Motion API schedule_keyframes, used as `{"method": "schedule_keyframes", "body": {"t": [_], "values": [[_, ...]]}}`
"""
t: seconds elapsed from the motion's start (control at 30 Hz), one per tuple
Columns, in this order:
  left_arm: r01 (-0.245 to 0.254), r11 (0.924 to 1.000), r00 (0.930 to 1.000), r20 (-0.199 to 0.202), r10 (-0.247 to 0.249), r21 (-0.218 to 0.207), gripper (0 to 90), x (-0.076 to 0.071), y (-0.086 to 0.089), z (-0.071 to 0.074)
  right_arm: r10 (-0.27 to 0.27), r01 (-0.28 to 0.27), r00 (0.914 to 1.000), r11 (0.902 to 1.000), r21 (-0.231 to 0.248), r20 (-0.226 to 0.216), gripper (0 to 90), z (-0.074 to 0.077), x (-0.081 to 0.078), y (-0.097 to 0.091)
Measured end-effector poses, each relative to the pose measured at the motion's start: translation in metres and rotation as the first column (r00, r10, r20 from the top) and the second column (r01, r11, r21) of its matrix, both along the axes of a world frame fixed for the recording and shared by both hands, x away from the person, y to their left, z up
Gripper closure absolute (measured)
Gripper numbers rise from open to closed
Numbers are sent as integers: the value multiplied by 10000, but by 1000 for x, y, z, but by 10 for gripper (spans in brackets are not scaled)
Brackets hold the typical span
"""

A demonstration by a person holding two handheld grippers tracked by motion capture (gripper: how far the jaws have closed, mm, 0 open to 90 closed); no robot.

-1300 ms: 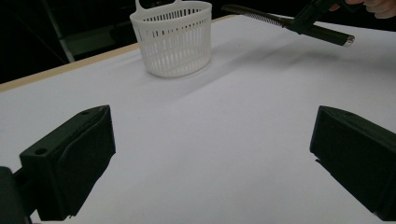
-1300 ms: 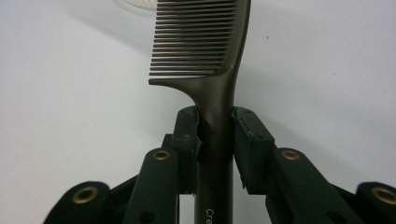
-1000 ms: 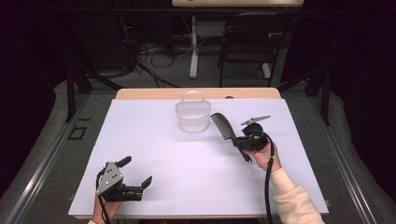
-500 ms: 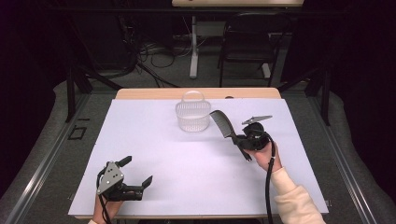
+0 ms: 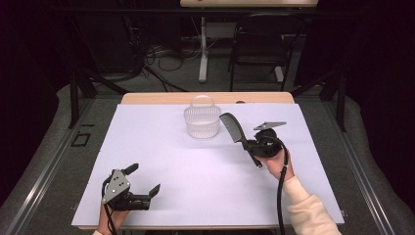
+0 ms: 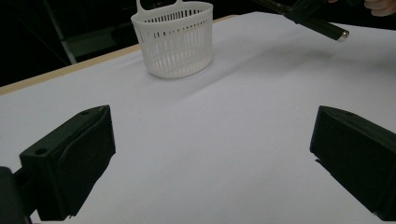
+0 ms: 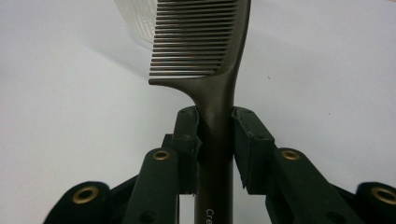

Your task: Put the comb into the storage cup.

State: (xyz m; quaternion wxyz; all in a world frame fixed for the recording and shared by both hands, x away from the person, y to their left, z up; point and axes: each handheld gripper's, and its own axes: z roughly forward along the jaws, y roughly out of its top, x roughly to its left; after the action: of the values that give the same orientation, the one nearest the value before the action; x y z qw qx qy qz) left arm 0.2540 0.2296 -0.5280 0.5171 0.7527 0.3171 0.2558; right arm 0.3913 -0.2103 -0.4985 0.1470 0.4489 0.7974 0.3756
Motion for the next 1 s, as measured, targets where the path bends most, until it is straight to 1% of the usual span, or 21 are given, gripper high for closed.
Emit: {"method": "schedule_keyframes", "body": {"t": [0.27, 0.33, 0.57, 0.77, 0.9, 1.0], "values": [[29, 10000, 10000, 7, -29, 19, 3, 0, 1, 0, -63, 60, 9997, 9999, 129, 252, 719, 2, -1, 1], [39, 10000, 10000, 50, -39, 6, 2, -1, 1, 0, -69, 62, 9991, 9998, 169, 420, 719, 3, -1, 1], [41, 10000, 10000, 43, -41, 9, 3, 0, 1, 0, -5, -11, 9976, 9997, 230, 698, 719, 5, -1, 4], [-10, 10000, 10000, 47, 10, -17, 2, 0, 1, 0, -62, 32, 9970, 9993, 383, 772, 719, 5, -1, 3], [-24, 10000, 10000, 48, 24, -61, 2, 0, 2, 0, 50, -87, 9948, 9993, 357, 1018, 719, 7, -2, 3], [-17, 10000, 10000, 36, 17, -70, 2, 0, 2, 0, 24, -65, 9948, 9992, 402, 1018, 719, 8, -3, 5]]}}
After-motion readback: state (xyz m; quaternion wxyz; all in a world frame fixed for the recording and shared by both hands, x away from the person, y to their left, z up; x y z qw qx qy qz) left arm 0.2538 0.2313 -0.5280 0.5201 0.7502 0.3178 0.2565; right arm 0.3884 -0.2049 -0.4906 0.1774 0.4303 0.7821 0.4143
